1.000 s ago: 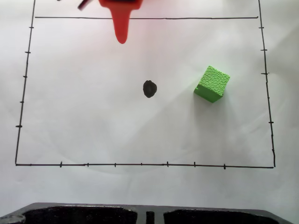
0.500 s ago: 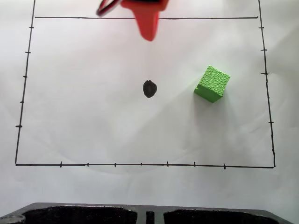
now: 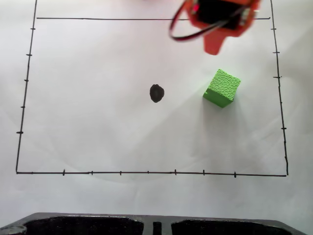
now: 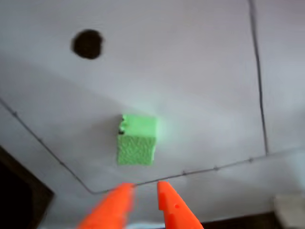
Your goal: Grasp the colored block, Place it on the black dot, and then return the arm to the default position.
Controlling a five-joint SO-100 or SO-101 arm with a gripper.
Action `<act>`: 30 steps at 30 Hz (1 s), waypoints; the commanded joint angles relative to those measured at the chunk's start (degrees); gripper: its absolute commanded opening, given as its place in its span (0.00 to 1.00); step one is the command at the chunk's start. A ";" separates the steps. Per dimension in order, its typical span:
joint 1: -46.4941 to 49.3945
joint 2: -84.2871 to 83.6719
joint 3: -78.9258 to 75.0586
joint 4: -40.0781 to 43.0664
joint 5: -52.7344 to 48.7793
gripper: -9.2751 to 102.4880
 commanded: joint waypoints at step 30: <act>-6.94 -20.48 -8.53 -5.71 3.43 0.41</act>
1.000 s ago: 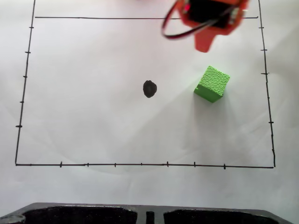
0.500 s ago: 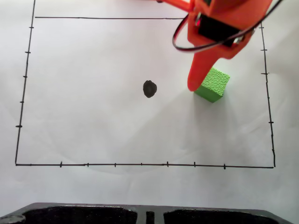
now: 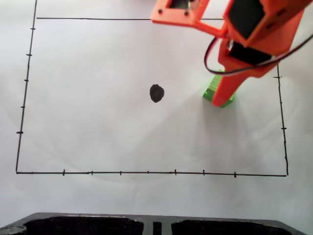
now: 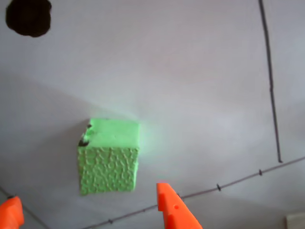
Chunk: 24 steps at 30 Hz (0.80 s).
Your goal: Grasp the colored block, Place it on the black dot, and then return the arm to the default position.
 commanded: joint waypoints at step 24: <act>0.09 -10.37 -4.39 -1.76 -3.96 0.40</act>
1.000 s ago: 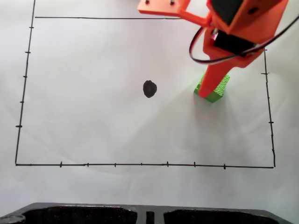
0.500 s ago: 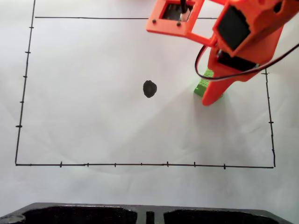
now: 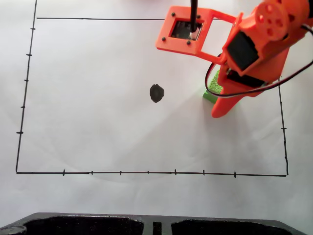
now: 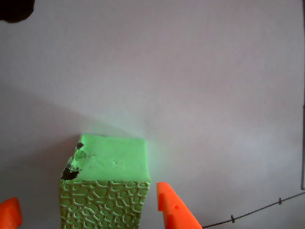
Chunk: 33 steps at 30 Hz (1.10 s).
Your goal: Grasp the colored block, Place it on the black dot, and then return the arm to the default position.
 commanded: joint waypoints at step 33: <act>4.39 10.55 -2.64 7.82 -24.61 0.18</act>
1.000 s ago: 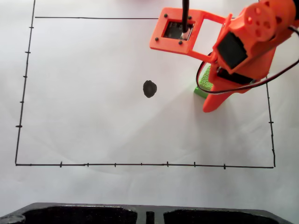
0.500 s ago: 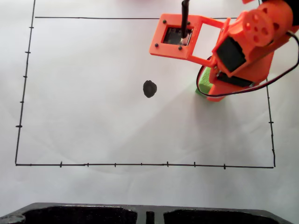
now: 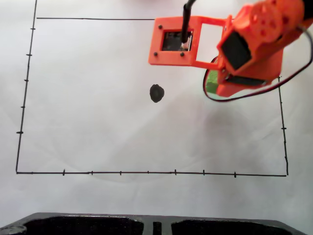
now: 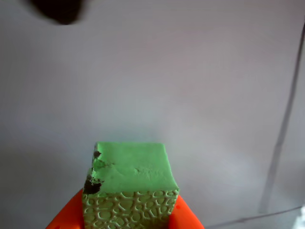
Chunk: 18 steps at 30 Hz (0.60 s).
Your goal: Grasp the colored block, Place it on the black dot, and then return the arm to the default position.
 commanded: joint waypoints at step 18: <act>18.02 7.91 -0.53 6.15 -35.60 0.19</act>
